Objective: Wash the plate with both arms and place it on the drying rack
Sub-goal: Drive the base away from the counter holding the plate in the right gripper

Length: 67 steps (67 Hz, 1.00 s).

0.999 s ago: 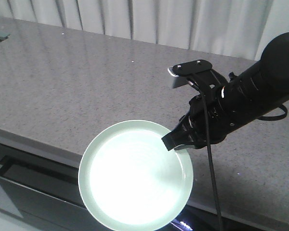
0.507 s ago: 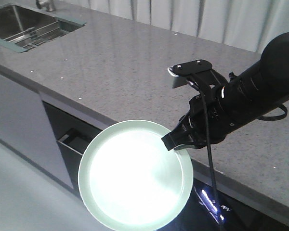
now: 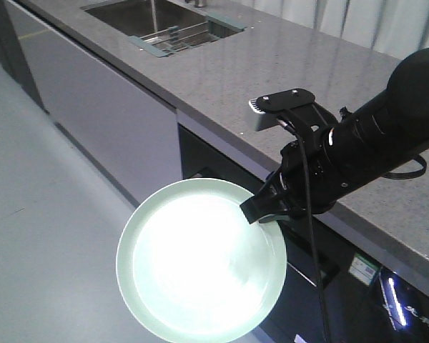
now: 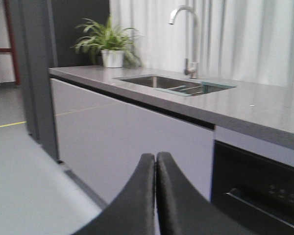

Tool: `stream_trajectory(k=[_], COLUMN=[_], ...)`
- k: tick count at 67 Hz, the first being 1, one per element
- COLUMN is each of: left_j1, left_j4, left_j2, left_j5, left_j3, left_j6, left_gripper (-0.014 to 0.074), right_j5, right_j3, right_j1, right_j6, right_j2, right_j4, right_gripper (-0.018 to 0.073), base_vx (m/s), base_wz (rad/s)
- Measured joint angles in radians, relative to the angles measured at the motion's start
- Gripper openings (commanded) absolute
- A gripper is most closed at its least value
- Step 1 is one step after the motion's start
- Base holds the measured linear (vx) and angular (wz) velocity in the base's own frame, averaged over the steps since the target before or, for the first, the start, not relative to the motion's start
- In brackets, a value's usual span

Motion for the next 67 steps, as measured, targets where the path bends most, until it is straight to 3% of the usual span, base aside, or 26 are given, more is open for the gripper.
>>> stream_trajectory(k=[67], left_j1=[0.0], left_j4=[0.0], left_j2=[0.0], left_j5=[0.0], left_j3=[0.0], left_j6=[0.0], left_gripper=[-0.0006], right_j5=[0.003], right_j3=[0.0], right_j1=[0.0], right_j6=[0.0], right_j2=[0.0], right_j4=[0.0], right_gripper=[-0.0001], base_vx=[-0.1], base_wz=[0.5])
